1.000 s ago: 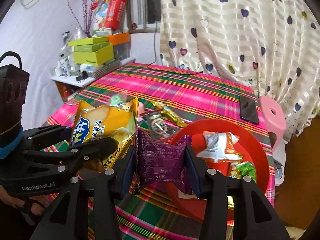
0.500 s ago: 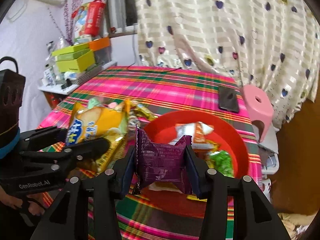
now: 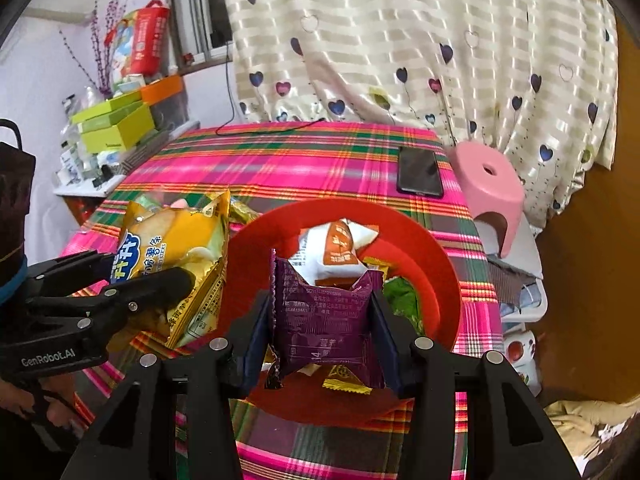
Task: Organize snacks
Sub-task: 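Carry the yellow chip bag and purple packet over the red bowl with both tools, then open both tools to drop the chip bag and purple packet into the bowl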
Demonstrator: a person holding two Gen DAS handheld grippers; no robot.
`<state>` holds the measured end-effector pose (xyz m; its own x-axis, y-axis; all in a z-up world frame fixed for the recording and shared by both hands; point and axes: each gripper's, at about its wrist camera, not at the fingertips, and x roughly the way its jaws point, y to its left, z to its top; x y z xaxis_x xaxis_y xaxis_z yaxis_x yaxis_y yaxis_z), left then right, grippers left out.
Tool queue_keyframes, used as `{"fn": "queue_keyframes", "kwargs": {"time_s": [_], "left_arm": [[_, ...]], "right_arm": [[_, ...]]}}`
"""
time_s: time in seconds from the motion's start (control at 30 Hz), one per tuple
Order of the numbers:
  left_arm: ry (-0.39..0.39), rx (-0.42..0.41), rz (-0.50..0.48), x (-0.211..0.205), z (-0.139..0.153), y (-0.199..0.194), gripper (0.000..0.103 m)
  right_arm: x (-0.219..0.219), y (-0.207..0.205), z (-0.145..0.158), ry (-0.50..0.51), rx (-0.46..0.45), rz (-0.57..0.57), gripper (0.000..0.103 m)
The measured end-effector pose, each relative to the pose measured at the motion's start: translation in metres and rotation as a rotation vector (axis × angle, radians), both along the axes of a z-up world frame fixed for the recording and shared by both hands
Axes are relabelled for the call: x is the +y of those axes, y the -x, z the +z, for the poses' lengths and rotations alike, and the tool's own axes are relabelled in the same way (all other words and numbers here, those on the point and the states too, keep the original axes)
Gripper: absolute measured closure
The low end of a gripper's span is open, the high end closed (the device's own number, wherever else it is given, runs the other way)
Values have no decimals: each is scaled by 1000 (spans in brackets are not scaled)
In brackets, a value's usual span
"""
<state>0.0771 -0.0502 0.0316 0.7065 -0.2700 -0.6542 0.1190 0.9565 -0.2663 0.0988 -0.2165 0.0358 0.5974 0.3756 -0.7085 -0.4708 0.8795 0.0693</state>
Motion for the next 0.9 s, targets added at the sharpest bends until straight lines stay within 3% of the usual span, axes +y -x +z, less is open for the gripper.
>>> {"fn": "queue_keyframes", "kwargs": {"time_s": [0.4, 0.6, 0.9], "left_arm": [[-14, 58, -101, -20, -18, -24, 50], [-9, 81, -133, -23, -24, -33, 50], [4, 20, -104, -15, -16, -29, 40]], "right_arm": [[-9, -12, -21, -9, 86, -1, 55], [-10, -9, -18, -6, 62, -5, 54], [-11, -4, -12, -20, 42, -3, 54]]}}
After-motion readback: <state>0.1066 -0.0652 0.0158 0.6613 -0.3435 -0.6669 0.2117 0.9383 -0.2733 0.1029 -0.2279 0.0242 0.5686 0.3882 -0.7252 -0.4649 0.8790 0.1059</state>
